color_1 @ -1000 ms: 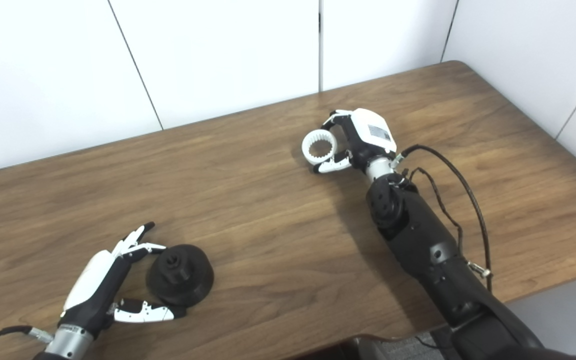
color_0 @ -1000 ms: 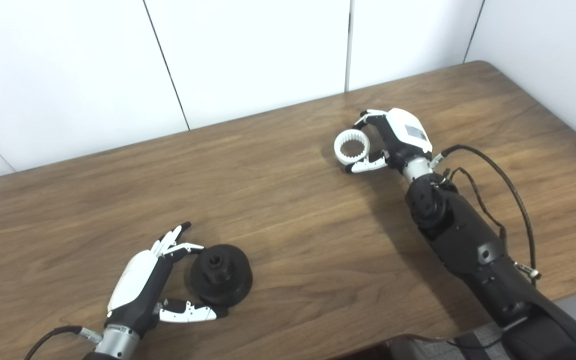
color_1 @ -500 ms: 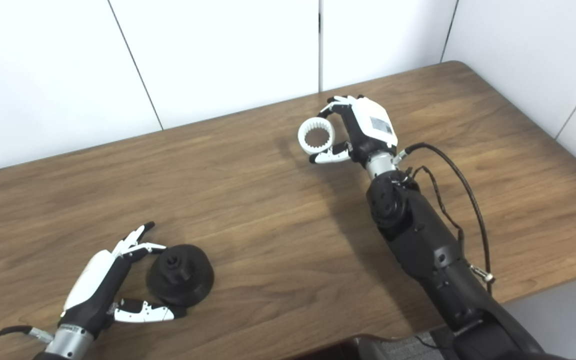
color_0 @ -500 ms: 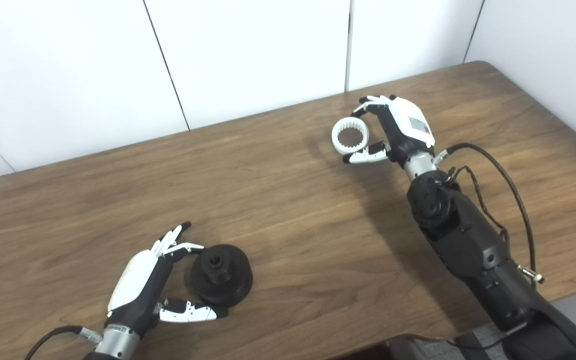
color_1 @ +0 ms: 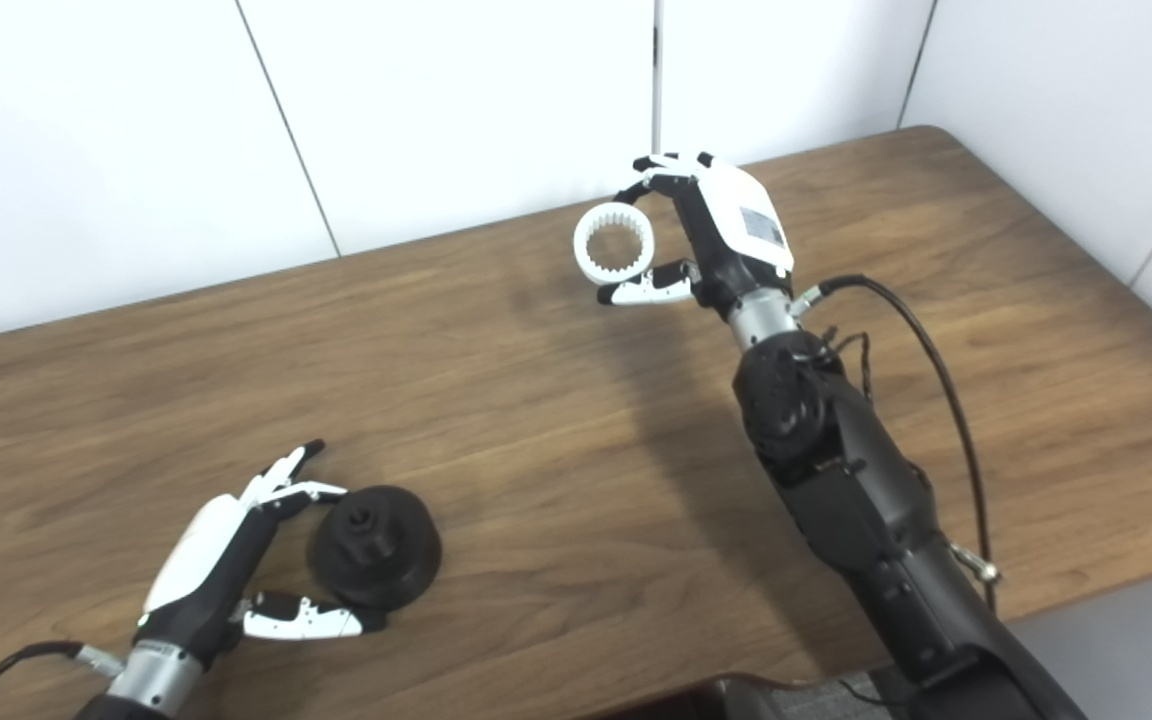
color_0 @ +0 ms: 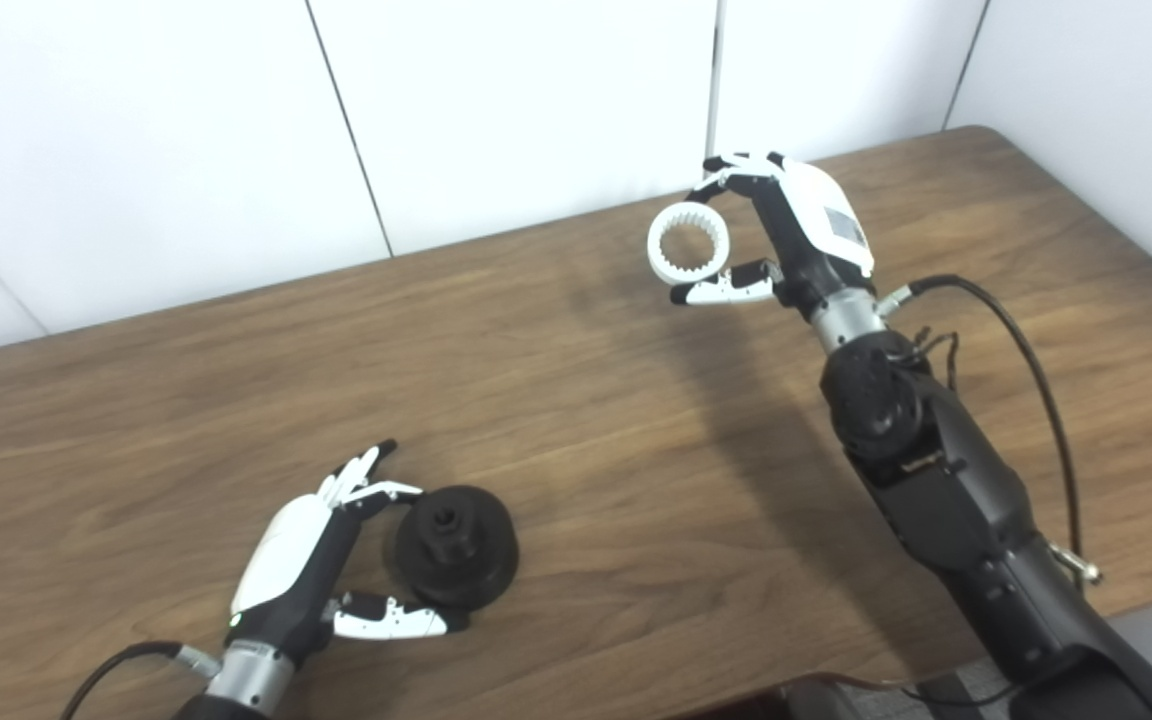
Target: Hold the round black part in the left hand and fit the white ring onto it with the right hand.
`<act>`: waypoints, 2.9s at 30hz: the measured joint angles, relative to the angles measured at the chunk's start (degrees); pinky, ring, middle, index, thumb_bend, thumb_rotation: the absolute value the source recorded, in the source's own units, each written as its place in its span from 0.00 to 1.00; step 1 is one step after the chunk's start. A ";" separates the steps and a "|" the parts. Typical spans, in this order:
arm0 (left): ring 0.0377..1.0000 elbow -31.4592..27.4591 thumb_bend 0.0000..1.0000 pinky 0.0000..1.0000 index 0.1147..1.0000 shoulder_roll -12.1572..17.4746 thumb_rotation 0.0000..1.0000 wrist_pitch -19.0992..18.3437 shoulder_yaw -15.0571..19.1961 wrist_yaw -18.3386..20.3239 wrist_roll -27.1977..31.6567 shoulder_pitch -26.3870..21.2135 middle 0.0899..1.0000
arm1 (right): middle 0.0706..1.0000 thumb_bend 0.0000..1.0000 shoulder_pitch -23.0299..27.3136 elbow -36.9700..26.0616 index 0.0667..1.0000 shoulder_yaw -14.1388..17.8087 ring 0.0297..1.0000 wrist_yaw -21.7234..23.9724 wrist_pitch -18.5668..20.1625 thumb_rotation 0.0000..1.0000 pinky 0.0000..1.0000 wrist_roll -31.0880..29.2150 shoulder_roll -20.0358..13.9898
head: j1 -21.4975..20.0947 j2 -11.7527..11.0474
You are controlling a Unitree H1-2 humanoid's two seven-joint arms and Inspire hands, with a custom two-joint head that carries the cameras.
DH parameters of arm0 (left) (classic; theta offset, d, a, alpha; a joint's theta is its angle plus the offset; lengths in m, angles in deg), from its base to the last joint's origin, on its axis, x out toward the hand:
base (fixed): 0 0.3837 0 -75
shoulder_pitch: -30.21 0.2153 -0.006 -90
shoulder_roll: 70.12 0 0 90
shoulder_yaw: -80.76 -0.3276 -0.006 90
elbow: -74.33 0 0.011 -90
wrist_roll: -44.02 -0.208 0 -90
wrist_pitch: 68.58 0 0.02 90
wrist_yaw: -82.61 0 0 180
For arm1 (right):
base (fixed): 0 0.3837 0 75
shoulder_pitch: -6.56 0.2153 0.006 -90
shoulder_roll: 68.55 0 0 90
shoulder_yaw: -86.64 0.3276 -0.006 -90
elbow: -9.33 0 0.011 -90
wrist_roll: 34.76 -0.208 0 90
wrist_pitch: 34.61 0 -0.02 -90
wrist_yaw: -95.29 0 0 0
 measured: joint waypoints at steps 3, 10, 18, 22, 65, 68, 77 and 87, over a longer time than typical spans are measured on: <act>1.00 0.01 0.98 0.98 0.59 -0.25 0.28 0.10 -0.08 -0.31 -0.06 -0.06 1.00 | 0.82 0.52 -1.36 -1.94 0.45 -0.49 0.86 0.93 -0.06 0.14 0.86 0.39 0.14 | 0.70 0.18; 1.00 0.24 0.97 1.00 0.59 -0.73 0.28 0.12 -0.35 -0.52 0.01 -0.18 1.00 | 0.82 0.52 -5.87 -10.27 0.45 -1.72 0.88 3.23 -0.08 0.14 0.89 0.65 2.69 | 3.43 0.70; 1.00 0.60 0.99 1.00 0.59 -1.27 0.31 0.00 -0.76 -0.86 -0.96 -0.41 1.00 | 0.82 0.52 -9.03 -15.03 0.45 -2.87 0.89 6.10 -0.15 0.14 0.96 0.30 4.52 | 7.82 1.23; 1.00 0.75 0.99 0.99 0.58 -1.98 0.30 -0.41 -0.98 -0.97 -1.73 -0.75 1.00 | 0.81 0.52 -11.46 -17.10 0.45 -4.19 0.88 7.10 -0.55 0.14 0.94 0.31 5.82 | 9.32 1.41; 1.00 0.80 0.99 1.00 0.59 -5.07 0.29 -2.71 -2.79 -1.65 -4.07 -1.10 1.00 | 0.81 0.52 -15.17 -17.79 0.45 -13.12 0.87 12.01 -4.66 0.15 0.95 1.62 14.86 | 16.17 2.46; 1.00 0.80 1.00 1.00 0.59 -5.07 0.29 -2.72 -2.80 -1.65 -4.11 -1.10 1.00 | 0.80 0.52 -14.81 -16.74 0.45 -13.11 0.86 12.04 -4.66 0.15 0.94 1.78 14.86 | 16.26 2.55; 1.00 0.72 1.00 1.00 0.59 -5.11 0.29 -2.99 -2.84 -1.42 -4.11 -1.10 1.00 | 0.80 0.52 -14.79 -14.58 0.45 -13.12 0.86 12.05 -4.74 0.15 0.94 2.29 14.92 | 16.53 2.81; 1.00 0.62 0.99 1.00 0.59 -5.13 0.29 -3.17 -2.75 -1.32 -4.04 -1.10 1.00 | 0.80 0.52 -14.95 -14.16 0.45 -13.13 0.87 12.04 -5.58 0.15 0.94 2.22 14.89 | 16.70 3.08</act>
